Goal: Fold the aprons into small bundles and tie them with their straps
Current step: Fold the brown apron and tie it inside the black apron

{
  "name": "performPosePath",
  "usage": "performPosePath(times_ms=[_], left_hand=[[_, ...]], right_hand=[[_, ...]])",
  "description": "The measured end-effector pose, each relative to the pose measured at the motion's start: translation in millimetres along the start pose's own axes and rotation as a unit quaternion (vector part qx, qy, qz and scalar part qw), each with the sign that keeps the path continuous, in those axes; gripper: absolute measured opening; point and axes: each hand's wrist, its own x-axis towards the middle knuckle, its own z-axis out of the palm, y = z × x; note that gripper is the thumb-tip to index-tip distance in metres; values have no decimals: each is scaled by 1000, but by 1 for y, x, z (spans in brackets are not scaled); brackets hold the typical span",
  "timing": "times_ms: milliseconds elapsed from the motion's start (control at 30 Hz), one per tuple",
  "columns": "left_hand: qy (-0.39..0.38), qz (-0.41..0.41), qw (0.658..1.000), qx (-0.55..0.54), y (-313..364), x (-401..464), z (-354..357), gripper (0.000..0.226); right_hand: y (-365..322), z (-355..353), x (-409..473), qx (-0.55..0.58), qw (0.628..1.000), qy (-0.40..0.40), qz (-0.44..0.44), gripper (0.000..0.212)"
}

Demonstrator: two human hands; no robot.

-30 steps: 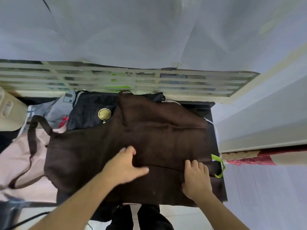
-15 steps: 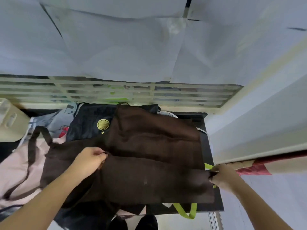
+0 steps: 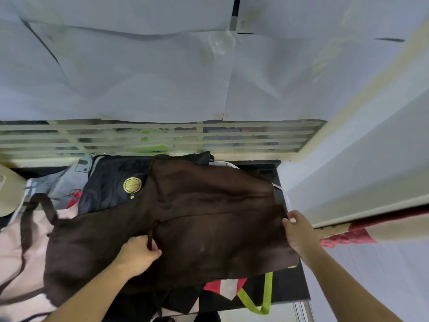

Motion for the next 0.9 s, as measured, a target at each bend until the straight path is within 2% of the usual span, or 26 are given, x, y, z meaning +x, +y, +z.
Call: performPosePath(times_ms=[100, 133, 233, 267, 367, 467, 667, 833, 900], left_hand=[[75, -14, 996, -44, 0, 5, 1, 11], [88, -17, 995, -54, 2, 6, -1, 16], [55, -18, 995, -77, 6, 8, -5, 54], [43, -19, 996, -74, 7, 8, -2, 55], [38, -19, 998, -50, 7, 8, 13, 31], [94, 24, 987, -129, 16, -2, 11, 10], [205, 133, 947, -208, 49, 1, -47, 21], [267, 142, 924, -233, 87, 27, -96, 14], [272, 131, 928, -220, 99, 39, -107, 15]], right_hand=[[1, 1, -5, -5, 1000, 14, -26, 11], [1, 0, -4, 4, 999, 21, -34, 11], [-3, -5, 0, 27, 998, 26, -44, 13], [-4, -5, 0, 35, 998, 27, -48, 13], [-4, -3, -2, 57, 997, 13, -45, 17], [5, 1, -4, 76, 997, 13, -29, 21], [-12, -13, 11, 118, 990, 45, -63, 20], [-64, -26, 39, 165, 979, 76, -90, 18], [-79, -24, 52, 166, 979, 75, -88, 15]])
